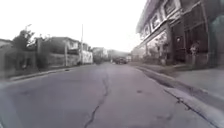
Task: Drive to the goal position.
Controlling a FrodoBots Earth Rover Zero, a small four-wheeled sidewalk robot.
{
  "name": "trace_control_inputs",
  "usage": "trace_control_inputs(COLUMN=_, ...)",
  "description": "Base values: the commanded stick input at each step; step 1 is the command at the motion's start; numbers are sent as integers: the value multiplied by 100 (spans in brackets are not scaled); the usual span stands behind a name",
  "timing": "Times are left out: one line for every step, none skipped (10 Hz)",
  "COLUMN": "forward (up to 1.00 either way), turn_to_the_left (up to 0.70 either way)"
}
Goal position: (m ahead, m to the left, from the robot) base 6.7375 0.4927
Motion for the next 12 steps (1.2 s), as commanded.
trace_control_inputs(forward=100, turn_to_the_left=0)
trace_control_inputs(forward=100, turn_to_the_left=0)
trace_control_inputs(forward=100, turn_to_the_left=0)
trace_control_inputs(forward=100, turn_to_the_left=0)
trace_control_inputs(forward=100, turn_to_the_left=0)
trace_control_inputs(forward=100, turn_to_the_left=0)
trace_control_inputs(forward=100, turn_to_the_left=0)
trace_control_inputs(forward=100, turn_to_the_left=0)
trace_control_inputs(forward=100, turn_to_the_left=0)
trace_control_inputs(forward=100, turn_to_the_left=0)
trace_control_inputs(forward=100, turn_to_the_left=0)
trace_control_inputs(forward=100, turn_to_the_left=0)
